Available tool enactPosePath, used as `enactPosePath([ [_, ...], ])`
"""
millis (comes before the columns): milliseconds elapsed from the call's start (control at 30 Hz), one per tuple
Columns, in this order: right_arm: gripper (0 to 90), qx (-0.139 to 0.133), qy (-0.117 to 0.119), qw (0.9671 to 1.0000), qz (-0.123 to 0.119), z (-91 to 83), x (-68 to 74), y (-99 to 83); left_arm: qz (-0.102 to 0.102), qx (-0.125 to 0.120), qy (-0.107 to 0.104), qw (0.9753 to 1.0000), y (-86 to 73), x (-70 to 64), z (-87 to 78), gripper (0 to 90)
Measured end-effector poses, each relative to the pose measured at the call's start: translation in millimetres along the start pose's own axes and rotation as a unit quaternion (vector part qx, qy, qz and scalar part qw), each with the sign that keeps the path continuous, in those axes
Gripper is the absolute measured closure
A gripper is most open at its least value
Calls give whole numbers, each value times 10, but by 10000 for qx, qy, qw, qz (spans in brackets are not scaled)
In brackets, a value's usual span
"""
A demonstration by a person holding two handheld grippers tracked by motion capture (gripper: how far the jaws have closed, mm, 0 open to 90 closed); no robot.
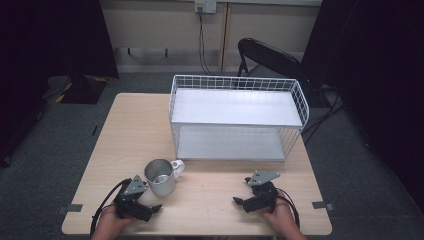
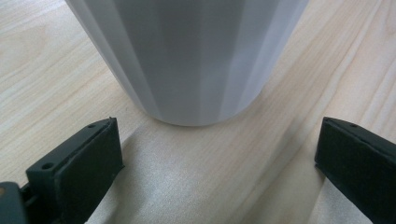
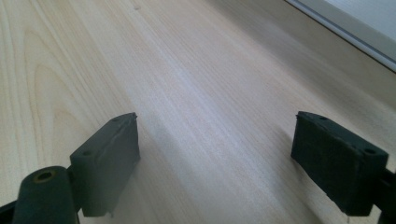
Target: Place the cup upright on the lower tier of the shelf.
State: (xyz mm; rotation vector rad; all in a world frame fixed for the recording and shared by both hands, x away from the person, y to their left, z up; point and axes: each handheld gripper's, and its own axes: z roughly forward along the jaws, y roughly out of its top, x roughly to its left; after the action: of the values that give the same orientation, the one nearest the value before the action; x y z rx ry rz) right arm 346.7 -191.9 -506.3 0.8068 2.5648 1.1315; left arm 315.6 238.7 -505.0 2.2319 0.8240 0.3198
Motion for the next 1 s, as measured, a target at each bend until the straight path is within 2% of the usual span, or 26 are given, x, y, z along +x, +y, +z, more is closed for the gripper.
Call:
enactPosePath([
  [167,142,1,2,10000,2,-1,0,0,-128,12,93,9999,12,0,-15,56],
  [233,142,4,-2,10000,6,-3,1,-2,-265,-15,42,9996,10,37,-67,111],
  [267,142,4,-2,10000,6,-3,1,-2,-265,-15,42,9996,10,37,-67,145],
  [333,142,4,-4,10000,6,-3,1,-2,-543,-84,-112,9984,-5,84,-107,159],
  [467,142,3,-6,10000,8,-4,1,-3,-776,-141,-108,9968,-26,155,-190,165],
  [600,142,3,-7,10000,7,-4,2,-3,-767,-238,-65,9967,9,176,-277,189],
  [633,142,3,-7,10000,9,-4,1,-3,-844,-406,-40,9956,40,201,-348,188],
  [733,142,3,-6,10000,8,-4,2,-3,-927,-591,31,9939,78,228,-453,186],
  [900,142,2,-5,10000,8,-4,1,-3,-964,-673,105,9930,134,242,-557,192],
  [933,142,3,-6,10000,7,-4,1,-3,-1013,-753,140,9919,153,256,-615,194],
  [1000,142,2,-5,10000,8,-4,2,-4,-1047,-792,177,9912,163,262,-641,199],
])
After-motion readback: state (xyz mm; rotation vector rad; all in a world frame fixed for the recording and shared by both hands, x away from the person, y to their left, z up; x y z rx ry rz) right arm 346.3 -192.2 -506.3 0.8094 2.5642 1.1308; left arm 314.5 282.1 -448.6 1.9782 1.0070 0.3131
